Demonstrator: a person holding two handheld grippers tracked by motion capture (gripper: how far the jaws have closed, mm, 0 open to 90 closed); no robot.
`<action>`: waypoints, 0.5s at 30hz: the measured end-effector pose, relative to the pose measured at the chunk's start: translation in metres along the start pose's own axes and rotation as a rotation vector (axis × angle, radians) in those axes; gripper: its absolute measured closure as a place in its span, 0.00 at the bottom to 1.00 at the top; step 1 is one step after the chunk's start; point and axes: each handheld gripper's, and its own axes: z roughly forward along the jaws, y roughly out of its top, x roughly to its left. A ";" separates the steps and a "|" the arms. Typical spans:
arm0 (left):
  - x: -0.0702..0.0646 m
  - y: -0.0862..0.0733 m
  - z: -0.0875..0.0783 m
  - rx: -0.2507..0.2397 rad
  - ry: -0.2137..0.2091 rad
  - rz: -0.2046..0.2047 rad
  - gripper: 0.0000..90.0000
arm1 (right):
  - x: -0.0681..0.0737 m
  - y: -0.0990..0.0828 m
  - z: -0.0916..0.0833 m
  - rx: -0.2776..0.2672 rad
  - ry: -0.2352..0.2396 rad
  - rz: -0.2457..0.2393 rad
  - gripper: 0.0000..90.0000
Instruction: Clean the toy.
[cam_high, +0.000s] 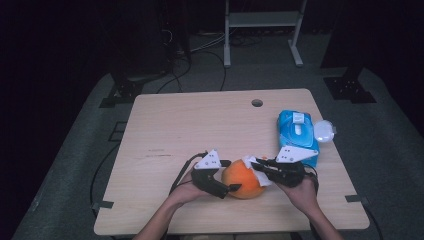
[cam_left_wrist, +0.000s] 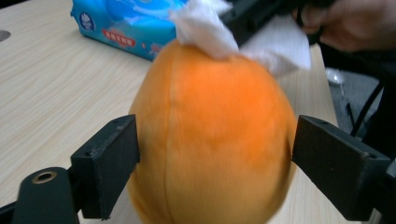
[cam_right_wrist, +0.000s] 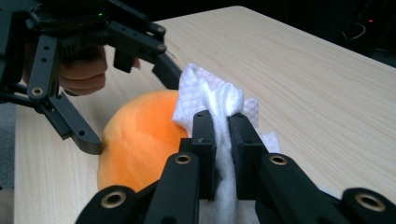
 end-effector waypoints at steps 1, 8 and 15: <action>-0.001 0.000 0.002 0.008 0.004 0.001 0.16 | 0.001 0.000 0.001 -0.002 0.002 -0.002 0.90; -0.007 0.000 0.006 0.033 0.043 0.042 0.26 | 0.019 0.008 0.013 -0.011 0.049 -0.031 0.90; -0.006 -0.004 0.003 0.030 0.041 0.081 0.30 | 0.029 0.012 0.023 -0.006 0.079 -0.047 0.90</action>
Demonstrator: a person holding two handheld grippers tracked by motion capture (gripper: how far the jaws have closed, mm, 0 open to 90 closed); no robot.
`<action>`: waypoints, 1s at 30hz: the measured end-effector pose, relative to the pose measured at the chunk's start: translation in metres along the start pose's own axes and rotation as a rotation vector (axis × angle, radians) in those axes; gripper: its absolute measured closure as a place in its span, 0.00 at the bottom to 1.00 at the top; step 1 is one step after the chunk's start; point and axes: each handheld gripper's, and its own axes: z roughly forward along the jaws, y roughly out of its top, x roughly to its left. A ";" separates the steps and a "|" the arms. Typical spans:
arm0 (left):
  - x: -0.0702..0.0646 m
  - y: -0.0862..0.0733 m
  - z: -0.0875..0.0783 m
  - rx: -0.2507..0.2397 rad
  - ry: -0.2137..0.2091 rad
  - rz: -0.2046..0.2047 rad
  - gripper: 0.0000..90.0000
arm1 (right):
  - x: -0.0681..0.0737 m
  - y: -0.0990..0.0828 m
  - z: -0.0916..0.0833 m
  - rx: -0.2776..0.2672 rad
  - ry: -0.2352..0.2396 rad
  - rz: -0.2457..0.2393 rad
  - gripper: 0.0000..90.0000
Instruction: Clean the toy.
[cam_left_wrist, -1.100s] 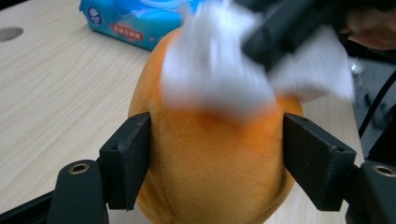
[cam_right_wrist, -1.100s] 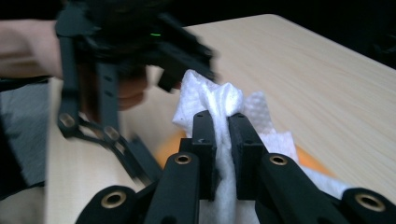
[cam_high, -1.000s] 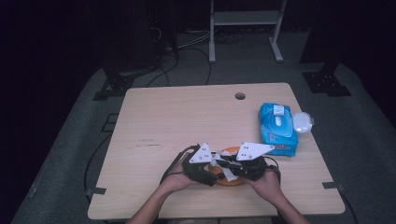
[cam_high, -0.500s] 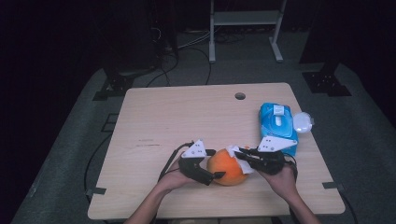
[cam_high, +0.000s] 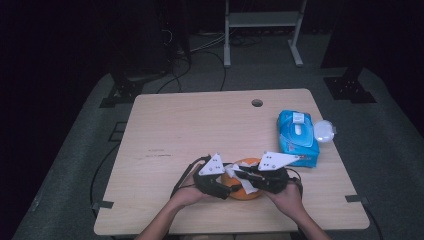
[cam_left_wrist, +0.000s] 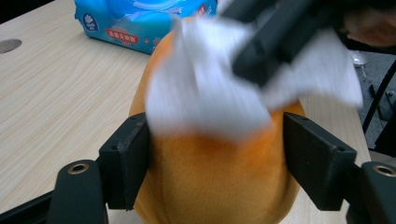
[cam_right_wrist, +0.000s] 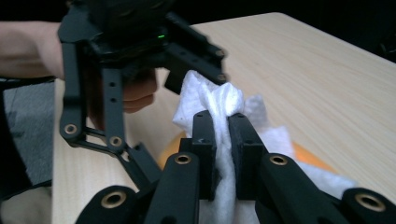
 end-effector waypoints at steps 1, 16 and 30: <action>0.001 -0.001 0.000 -0.001 -0.001 -0.011 0.30 | -0.004 0.000 -0.003 -0.001 -0.010 0.010 0.90; 0.006 0.007 -0.005 -0.021 0.002 -0.057 0.20 | -0.013 -0.006 -0.005 -0.024 -0.031 0.061 0.90; 0.023 -0.009 -0.012 -0.006 -0.011 -0.135 0.29 | -0.032 -0.023 -0.021 -0.018 -0.063 0.130 0.90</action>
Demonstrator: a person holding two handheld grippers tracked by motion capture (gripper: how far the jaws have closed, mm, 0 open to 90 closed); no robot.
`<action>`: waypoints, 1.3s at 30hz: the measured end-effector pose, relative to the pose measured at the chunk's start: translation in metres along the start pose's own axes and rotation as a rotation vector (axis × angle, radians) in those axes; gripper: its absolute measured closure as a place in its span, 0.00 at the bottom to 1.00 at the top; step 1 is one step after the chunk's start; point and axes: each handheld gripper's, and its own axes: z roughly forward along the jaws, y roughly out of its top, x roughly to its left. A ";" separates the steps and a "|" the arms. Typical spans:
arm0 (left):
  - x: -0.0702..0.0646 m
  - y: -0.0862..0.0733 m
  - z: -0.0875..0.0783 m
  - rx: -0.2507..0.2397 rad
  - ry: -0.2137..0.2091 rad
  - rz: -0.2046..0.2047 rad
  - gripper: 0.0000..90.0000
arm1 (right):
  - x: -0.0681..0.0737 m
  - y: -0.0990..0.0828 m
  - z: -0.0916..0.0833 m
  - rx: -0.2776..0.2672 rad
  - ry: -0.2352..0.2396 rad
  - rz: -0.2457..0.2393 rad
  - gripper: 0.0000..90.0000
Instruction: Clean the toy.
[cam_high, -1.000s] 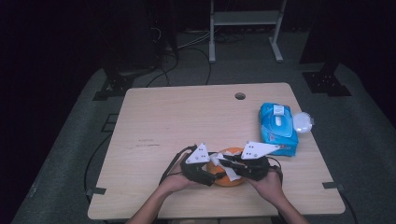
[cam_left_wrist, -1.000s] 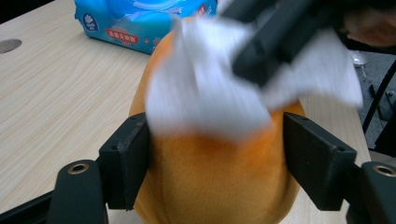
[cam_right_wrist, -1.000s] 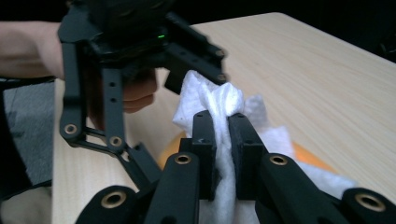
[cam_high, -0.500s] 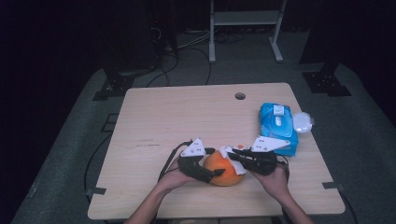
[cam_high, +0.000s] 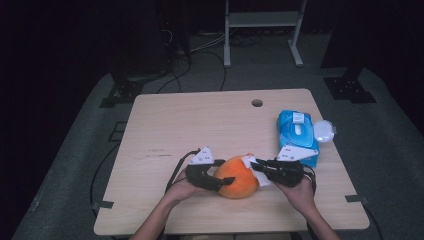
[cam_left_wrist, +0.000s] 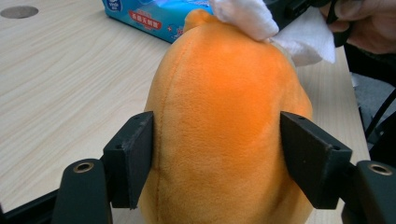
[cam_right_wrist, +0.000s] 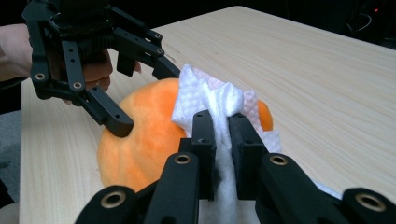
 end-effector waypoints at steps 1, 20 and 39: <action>-0.001 0.003 0.000 -0.004 0.002 0.000 0.26 | 0.001 0.000 0.001 0.003 -0.001 -0.007 0.90; -0.002 0.001 0.000 -0.014 -0.004 0.001 0.32 | 0.001 -0.002 0.004 -0.019 0.027 0.025 0.90; -0.027 0.011 0.013 0.003 -0.028 0.110 0.33 | -0.007 0.002 -0.006 -0.044 -0.025 0.045 0.90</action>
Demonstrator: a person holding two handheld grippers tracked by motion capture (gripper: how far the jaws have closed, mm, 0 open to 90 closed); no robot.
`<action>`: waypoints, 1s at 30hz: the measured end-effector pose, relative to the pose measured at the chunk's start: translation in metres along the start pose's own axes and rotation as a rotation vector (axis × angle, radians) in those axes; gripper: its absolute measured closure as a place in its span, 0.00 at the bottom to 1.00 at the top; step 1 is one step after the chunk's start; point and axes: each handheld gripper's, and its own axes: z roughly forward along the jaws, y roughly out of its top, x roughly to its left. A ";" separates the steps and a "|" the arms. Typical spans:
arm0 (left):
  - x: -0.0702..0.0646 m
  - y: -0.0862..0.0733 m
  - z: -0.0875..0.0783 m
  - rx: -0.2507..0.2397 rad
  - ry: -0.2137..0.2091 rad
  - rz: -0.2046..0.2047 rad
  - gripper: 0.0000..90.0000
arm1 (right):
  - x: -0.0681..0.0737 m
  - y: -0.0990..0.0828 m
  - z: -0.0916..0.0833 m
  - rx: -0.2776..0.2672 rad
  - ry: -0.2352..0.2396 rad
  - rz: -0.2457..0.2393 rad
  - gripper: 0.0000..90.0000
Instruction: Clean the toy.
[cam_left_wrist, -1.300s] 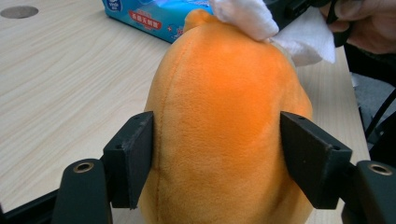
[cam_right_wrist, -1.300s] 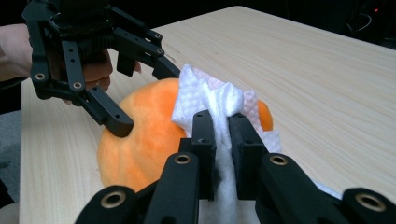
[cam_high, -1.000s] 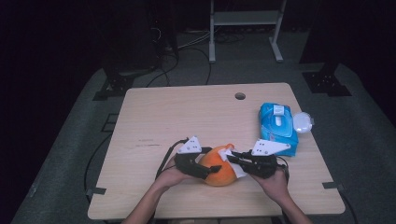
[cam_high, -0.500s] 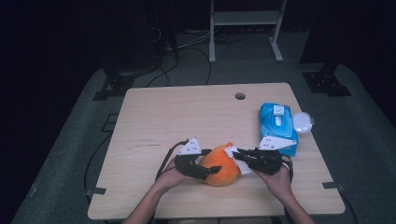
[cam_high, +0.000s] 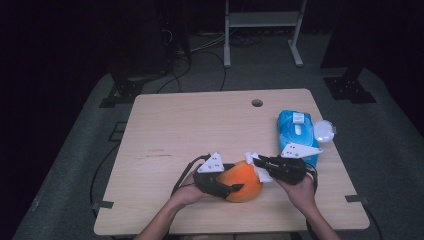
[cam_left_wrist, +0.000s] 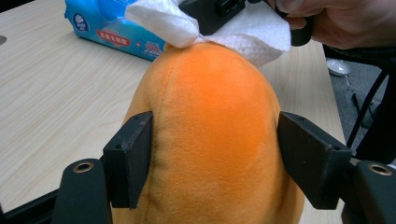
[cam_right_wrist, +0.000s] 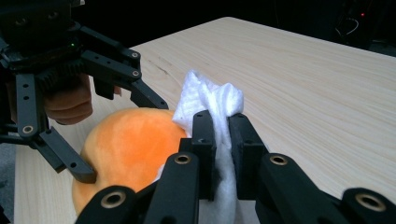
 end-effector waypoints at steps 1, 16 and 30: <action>-0.001 0.000 0.001 0.000 0.001 0.001 0.32 | 0.001 0.001 0.000 -0.005 0.002 -0.003 0.90; 0.013 -0.003 -0.005 -0.004 -0.031 -0.101 0.16 | 0.007 0.000 0.003 0.027 0.063 -0.022 0.90; 0.000 0.001 -0.001 0.013 -0.051 -0.016 0.26 | -0.010 -0.004 -0.008 0.023 0.039 0.034 0.90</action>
